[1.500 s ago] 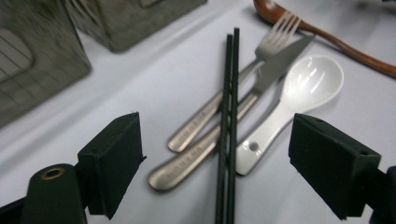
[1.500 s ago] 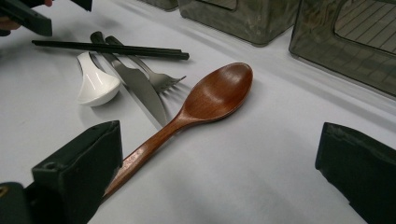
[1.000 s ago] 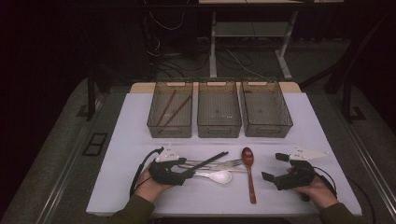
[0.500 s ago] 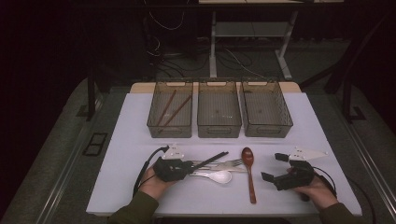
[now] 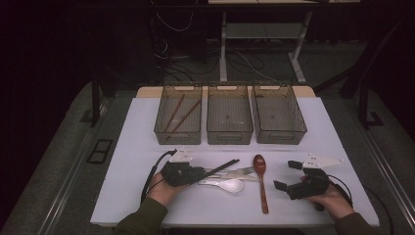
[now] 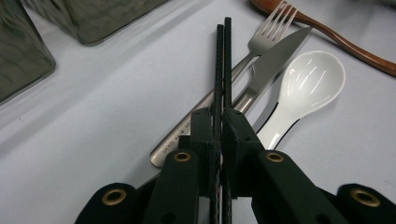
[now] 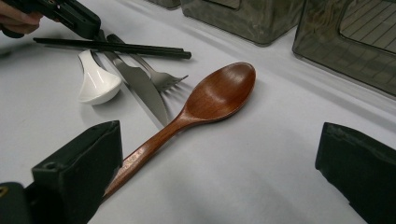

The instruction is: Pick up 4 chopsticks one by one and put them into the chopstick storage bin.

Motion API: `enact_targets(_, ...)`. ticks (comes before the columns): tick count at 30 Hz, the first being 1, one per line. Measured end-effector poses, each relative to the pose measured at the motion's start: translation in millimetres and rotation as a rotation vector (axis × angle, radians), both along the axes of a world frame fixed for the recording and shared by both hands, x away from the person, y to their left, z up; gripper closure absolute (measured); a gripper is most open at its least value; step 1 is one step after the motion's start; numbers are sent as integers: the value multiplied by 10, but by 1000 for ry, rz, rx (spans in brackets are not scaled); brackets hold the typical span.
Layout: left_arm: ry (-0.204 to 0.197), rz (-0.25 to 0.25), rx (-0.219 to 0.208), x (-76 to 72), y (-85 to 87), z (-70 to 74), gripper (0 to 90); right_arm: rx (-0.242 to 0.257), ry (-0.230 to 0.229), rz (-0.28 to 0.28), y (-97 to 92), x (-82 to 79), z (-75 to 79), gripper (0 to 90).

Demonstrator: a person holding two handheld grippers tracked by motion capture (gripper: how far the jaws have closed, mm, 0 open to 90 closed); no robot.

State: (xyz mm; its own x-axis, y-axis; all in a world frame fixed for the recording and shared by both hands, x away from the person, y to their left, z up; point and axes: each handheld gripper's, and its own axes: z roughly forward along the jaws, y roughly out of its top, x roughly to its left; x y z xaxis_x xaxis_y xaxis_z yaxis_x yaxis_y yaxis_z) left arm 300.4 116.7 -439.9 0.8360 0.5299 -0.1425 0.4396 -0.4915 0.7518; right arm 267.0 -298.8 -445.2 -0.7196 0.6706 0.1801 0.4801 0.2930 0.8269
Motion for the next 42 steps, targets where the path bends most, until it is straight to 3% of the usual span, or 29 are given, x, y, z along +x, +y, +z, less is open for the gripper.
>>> enact_targets(27,7,-14,19,11,-18,-26,821,1,1,1,-1,0,1,7)
enact_targets(32,-9,-27,46,24,-18,-32,820,3,4,1,-1,-3,3,7)
enact_targets(42,-17,-20,52,18,-38,-45,820,5,1,2,-3,-2,5,7)
